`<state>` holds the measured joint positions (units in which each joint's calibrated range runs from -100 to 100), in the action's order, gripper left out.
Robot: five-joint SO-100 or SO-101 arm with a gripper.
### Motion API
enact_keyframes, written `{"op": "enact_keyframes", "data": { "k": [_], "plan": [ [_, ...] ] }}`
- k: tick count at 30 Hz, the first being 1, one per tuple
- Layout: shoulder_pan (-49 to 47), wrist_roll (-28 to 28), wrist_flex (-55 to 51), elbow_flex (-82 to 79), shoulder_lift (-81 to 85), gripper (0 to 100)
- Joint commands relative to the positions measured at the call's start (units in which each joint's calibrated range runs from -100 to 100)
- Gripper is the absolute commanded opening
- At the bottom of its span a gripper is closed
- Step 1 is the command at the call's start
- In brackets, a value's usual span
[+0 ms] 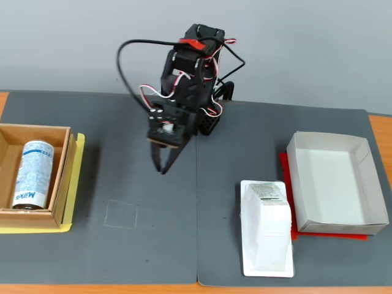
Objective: Pick the can and put it in the brown box
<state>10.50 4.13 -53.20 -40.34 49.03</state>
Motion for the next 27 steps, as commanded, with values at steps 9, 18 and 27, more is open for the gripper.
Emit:
{"op": "enact_keyframes", "data": {
  "k": [9,18,27],
  "plan": [
    [-10.74,-0.32,0.64,-26.90,26.75,1],
    [-13.74,0.04,0.64,-46.53,44.53,1],
    [-15.13,0.09,-0.23,-58.39,50.55,1]
  ]
}}
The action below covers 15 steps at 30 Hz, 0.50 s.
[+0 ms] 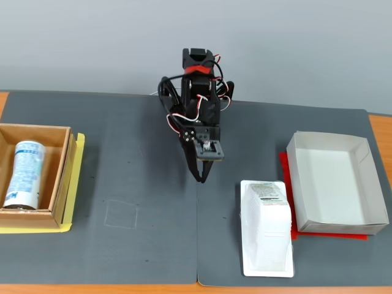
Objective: Pick the can and put it in the brown box
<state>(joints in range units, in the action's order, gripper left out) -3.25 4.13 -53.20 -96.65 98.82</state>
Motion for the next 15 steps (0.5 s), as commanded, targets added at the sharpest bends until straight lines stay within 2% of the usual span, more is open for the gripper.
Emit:
{"op": "enact_keyframes", "data": {
  "k": [1,6,11,15],
  "plan": [
    [-1.54,0.09,-0.31,-2.18,0.84,1],
    [-1.30,0.04,-2.83,-1.45,1.01,1],
    [-1.87,-0.32,-21.99,4.34,1.01,1],
    [-1.22,-1.16,-21.39,4.25,1.01,1]
  ]
}}
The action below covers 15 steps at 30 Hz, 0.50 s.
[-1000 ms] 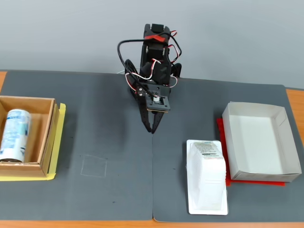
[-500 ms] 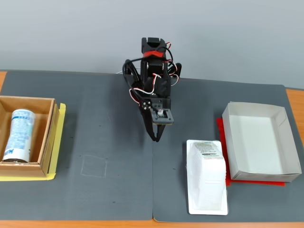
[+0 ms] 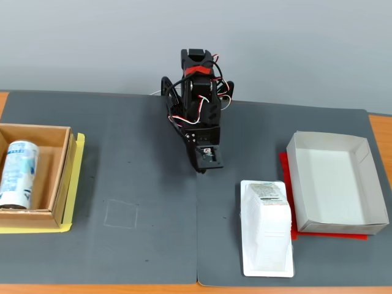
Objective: Pick the can and put it in the brown box
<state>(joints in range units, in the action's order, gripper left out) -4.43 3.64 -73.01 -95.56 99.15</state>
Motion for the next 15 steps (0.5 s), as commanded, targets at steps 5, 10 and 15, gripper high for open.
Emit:
{"op": "enact_keyframes", "data": {
  "k": [5,10,15],
  "plan": [
    [-0.11,-0.77,-1.58,3.43,0.42,1],
    [-0.28,-0.51,-1.49,3.52,0.25,1],
    [-0.28,-0.51,-1.49,3.52,0.17,1]
  ]
}}
